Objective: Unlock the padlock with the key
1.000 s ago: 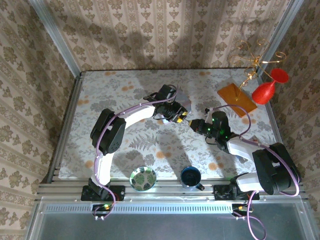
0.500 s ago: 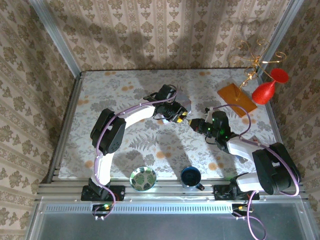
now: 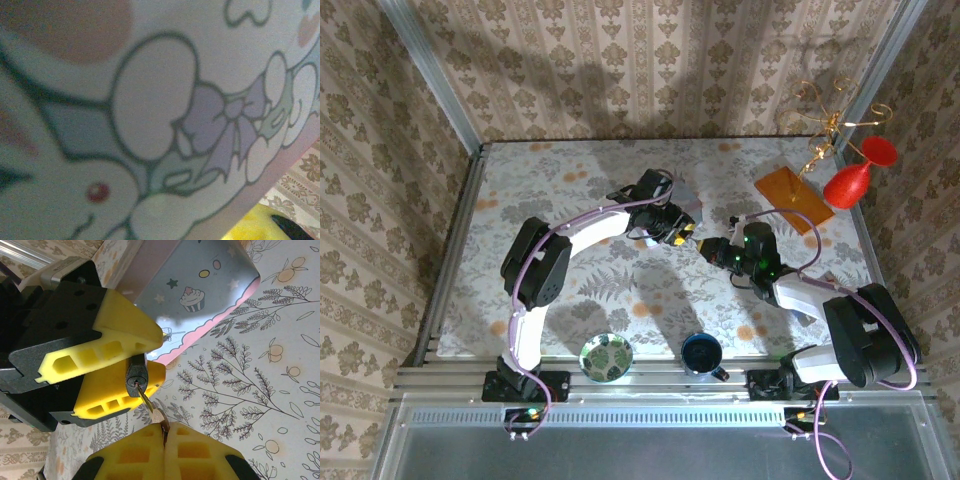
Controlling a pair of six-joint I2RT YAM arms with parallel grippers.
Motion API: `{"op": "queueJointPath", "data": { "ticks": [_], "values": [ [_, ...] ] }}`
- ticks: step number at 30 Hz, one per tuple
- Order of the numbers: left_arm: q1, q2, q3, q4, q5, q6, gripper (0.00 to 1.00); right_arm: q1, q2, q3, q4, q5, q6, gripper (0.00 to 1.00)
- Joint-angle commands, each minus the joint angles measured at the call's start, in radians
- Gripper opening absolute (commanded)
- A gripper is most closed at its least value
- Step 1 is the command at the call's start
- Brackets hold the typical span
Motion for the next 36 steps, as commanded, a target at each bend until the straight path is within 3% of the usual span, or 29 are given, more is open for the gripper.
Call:
{"op": "queueJointPath", "data": {
  "ticks": [1,18,30,36],
  "values": [
    [-0.01,0.048,-0.016,-0.043,0.14,-0.09,0.0,0.006,0.009,0.016,0.022,0.021,0.003,0.0],
    [-0.011,0.048,-0.016,-0.045,0.14,-0.087,0.0,0.018,0.023,0.031,-0.008,0.075,0.002,0.0],
    [-0.013,0.055,-0.002,-0.073,0.134,-0.068,0.0,0.098,-0.089,0.058,-0.049,0.241,0.024,0.0],
    [-0.016,0.057,0.001,-0.069,0.134,-0.07,0.0,0.11,-0.066,0.087,-0.071,0.227,0.052,0.0]
  ]
}}
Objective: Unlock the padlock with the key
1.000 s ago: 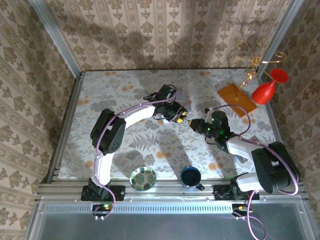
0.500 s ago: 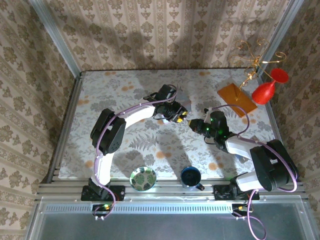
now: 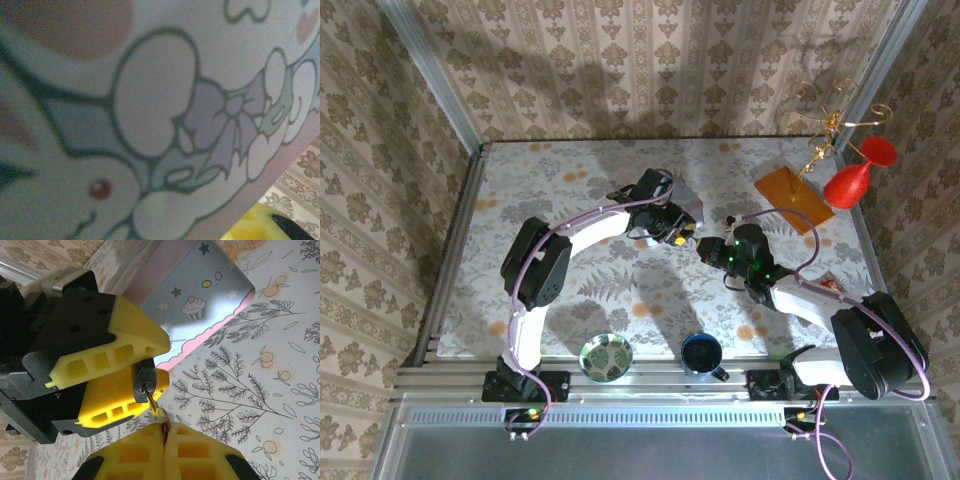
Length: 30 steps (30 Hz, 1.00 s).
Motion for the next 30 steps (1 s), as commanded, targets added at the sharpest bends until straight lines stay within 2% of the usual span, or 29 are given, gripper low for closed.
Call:
{"op": "queueJointPath", "data": {
  "ticks": [1,12,20,27,30],
  "values": [
    [-0.016,0.057,0.0,-0.075,0.124,-0.071,0.0,0.009,0.002,0.067,0.008,0.01,0.031,0.0],
    [-0.015,0.062,0.0,-0.069,0.117,-0.075,0.0,-0.001,0.054,0.121,-0.197,-0.048,0.051,0.0],
    [-0.016,0.06,0.0,-0.08,0.119,-0.065,0.0,-0.033,0.035,0.099,-0.129,-0.047,0.062,0.0],
    [-0.019,0.066,0.009,-0.086,0.119,-0.064,0.0,-0.021,0.118,0.139,-0.061,-0.071,0.063,0.0],
    [-0.024,0.069,0.015,-0.1,0.12,-0.06,0.0,-0.009,0.132,0.154,-0.053,-0.045,0.064,0.0]
  ]
}}
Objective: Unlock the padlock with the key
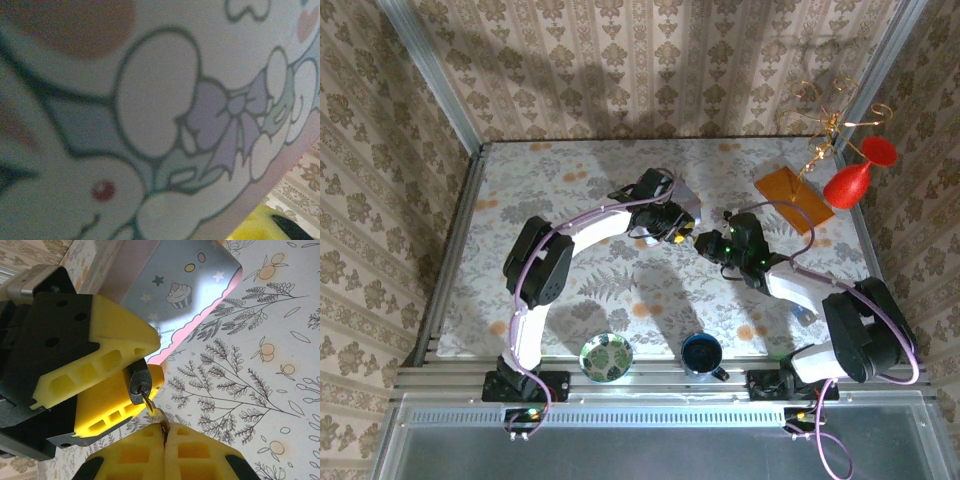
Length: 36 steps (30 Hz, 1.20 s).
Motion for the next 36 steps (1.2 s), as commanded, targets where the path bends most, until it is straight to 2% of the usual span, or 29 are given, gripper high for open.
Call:
{"op": "queueJointPath", "data": {
  "ticks": [1,5,9,16,26,29,32,36],
  "values": [
    [-0.026,0.05,0.003,-0.11,0.167,-0.062,0.0,0.019,0.029,0.041,0.063,0.027,0.018,0.0],
    [-0.029,0.053,0.007,-0.118,0.165,-0.058,0.0,0.023,0.022,0.041,0.085,0.063,0.055,0.0],
    [-0.034,0.053,0.012,-0.117,0.164,-0.062,0.0,0.024,0.042,0.059,0.113,0.024,0.051,0.0],
    [-0.044,0.073,0.05,-0.14,0.158,-0.049,0.0,0.018,0.187,0.047,0.344,-0.148,0.03,0.0],
    [-0.046,0.048,0.027,-0.13,0.157,-0.037,0.0,-0.043,0.247,-0.019,0.567,-0.168,0.046,0.0],
    [-0.045,0.046,0.008,-0.097,0.166,-0.039,0.0,-0.05,0.27,-0.009,0.6,-0.199,0.107,0.0],
    [-0.044,0.039,-0.033,-0.03,0.177,-0.059,0.0,-0.071,0.325,-0.012,0.702,-0.248,0.237,0.0],
    [-0.035,0.031,-0.066,0.041,0.179,-0.058,0.0,-0.106,0.455,-0.033,0.956,-0.303,0.442,0.0]
  ]
}}
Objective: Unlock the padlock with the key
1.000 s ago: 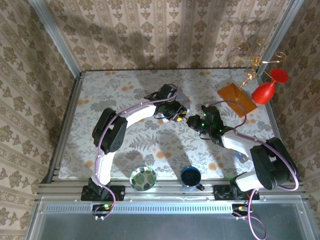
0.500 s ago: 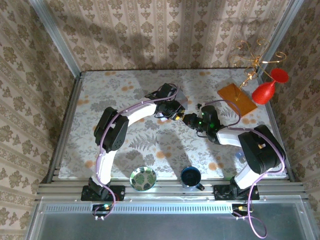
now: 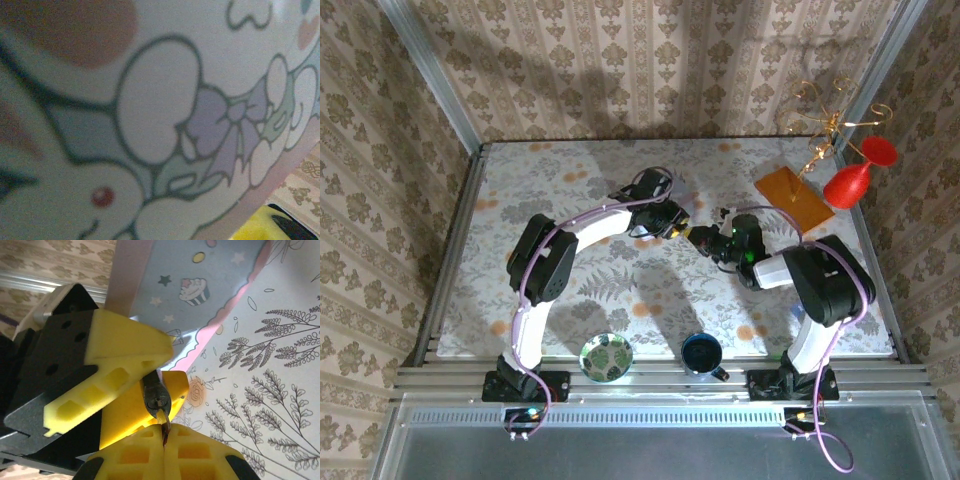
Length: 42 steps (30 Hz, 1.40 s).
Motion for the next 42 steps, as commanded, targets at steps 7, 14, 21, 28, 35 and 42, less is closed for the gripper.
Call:
{"op": "queueJointPath", "data": {
  "ticks": [7,14,21,28,35,42],
  "values": [
    [-0.037,-0.026,-0.087,0.035,0.284,-0.08,0.0,-0.011,0.138,0.007,0.366,-0.029,0.262,0.0],
    [-0.038,-0.038,-0.142,0.237,0.288,-0.151,0.0,-0.011,0.16,0.044,0.375,-0.016,0.431,0.0],
    [-0.032,-0.052,-0.167,0.294,0.288,-0.173,0.0,-0.002,0.156,0.059,0.375,0.019,0.555,0.0],
    [-0.026,-0.054,-0.18,0.306,0.288,-0.183,0.0,0.01,0.179,0.028,0.372,0.066,0.644,0.0],
    [-0.023,-0.055,-0.186,0.284,0.288,-0.175,0.0,0.01,0.194,0.0,0.369,0.066,0.625,0.19],
    [-0.018,-0.057,-0.177,0.263,0.288,-0.167,0.0,0.009,0.177,-0.01,0.352,0.055,0.548,0.51]
  ]
}}
